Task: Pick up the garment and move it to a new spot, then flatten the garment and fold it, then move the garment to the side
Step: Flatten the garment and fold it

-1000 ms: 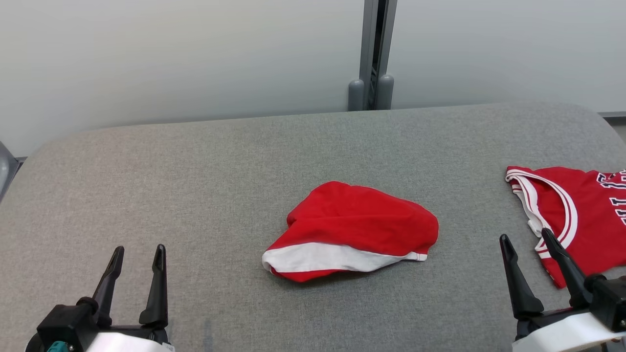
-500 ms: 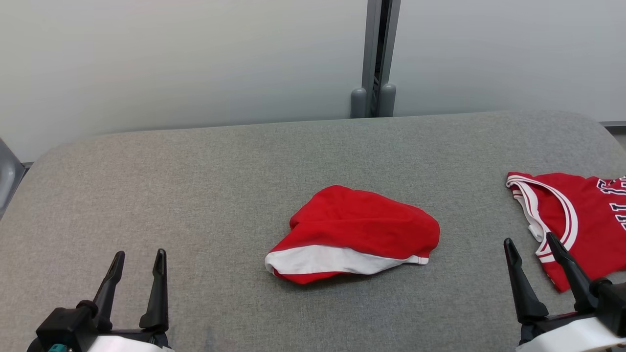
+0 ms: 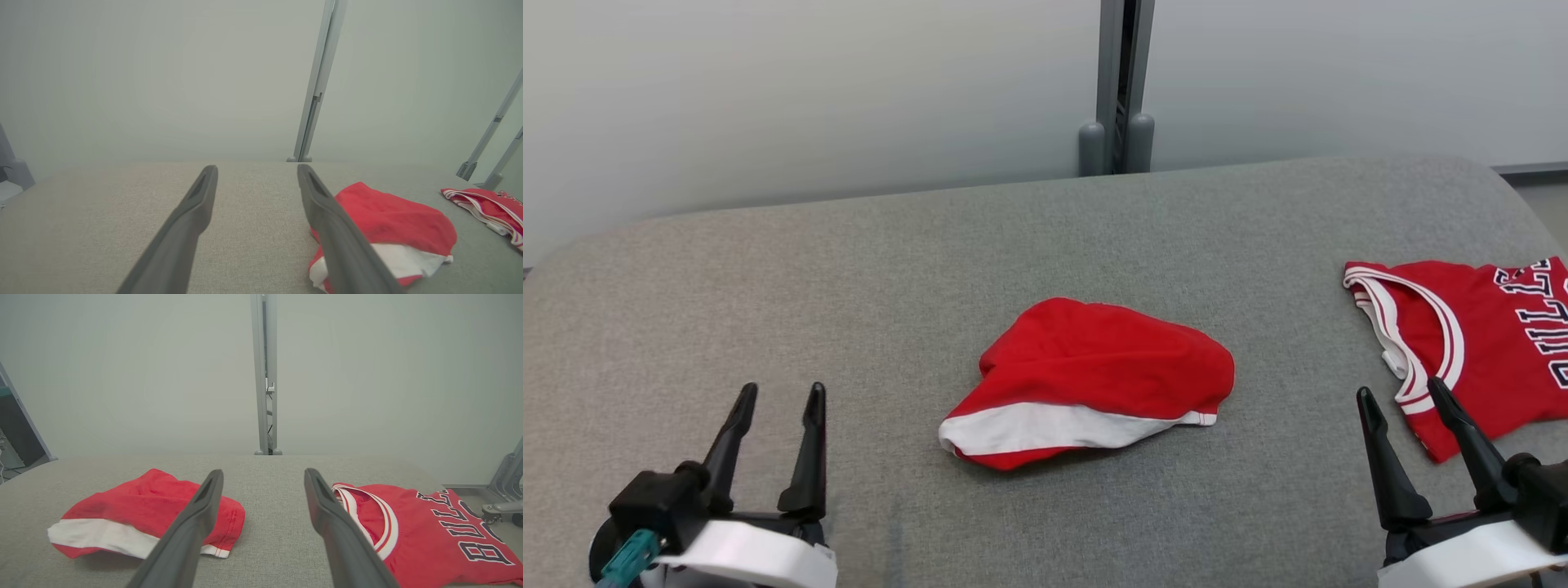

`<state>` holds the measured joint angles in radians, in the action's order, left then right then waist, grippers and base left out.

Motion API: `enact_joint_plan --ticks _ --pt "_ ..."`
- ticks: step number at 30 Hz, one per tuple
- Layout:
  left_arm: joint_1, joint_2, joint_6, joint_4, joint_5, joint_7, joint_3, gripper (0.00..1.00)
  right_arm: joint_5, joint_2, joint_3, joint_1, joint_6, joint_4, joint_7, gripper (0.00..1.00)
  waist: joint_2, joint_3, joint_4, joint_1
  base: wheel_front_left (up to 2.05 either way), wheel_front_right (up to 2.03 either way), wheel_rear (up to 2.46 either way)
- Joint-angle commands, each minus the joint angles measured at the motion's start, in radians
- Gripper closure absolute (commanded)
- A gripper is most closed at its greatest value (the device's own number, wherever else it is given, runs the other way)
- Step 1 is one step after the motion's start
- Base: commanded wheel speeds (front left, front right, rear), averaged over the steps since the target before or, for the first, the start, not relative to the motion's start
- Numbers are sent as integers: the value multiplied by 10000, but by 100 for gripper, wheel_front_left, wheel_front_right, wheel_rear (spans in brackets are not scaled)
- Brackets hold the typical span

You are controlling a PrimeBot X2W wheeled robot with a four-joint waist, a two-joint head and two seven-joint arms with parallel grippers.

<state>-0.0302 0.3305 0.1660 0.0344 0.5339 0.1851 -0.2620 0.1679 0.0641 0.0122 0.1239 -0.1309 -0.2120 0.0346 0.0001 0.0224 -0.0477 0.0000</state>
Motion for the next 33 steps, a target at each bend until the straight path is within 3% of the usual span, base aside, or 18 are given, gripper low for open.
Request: enact_joint_plan --ticks 1,5,12,20,26,33 --pt "292 0 -125 -88 -24 -101 -88 0 26 32 43 -116 3 -19 -92 0 -1 191 -114 0 0 0 0" --pt "741 -71 -480 -419 85 -456 -458 0 48 17 41 -247 3 -56 -148 0 -1 517 -192 0 0 0 0" --pt "2050 -217 -1404 -2307 337 -1438 -1192 0 128 -14 -153 -646 3 110 -313 0 -1 1324 -507 0 0 0 0" --pt "3009 -345 -2236 -4148 626 -1592 -1460 0 251 -50 -225 -967 3 413 -576 0 -1 1841 -774 0 0 0 0" --pt "3288 -589 -2673 -4352 879 -1692 -1891 0 339 -74 -224 -1114 3 558 -676 0 -1 1976 -791 0 0 0 0" --pt "3007 -635 -2921 -3559 1448 -2201 -2677 0 435 -89 -261 -1174 3 655 -759 0 -1 2115 -748 0 0 0 0"
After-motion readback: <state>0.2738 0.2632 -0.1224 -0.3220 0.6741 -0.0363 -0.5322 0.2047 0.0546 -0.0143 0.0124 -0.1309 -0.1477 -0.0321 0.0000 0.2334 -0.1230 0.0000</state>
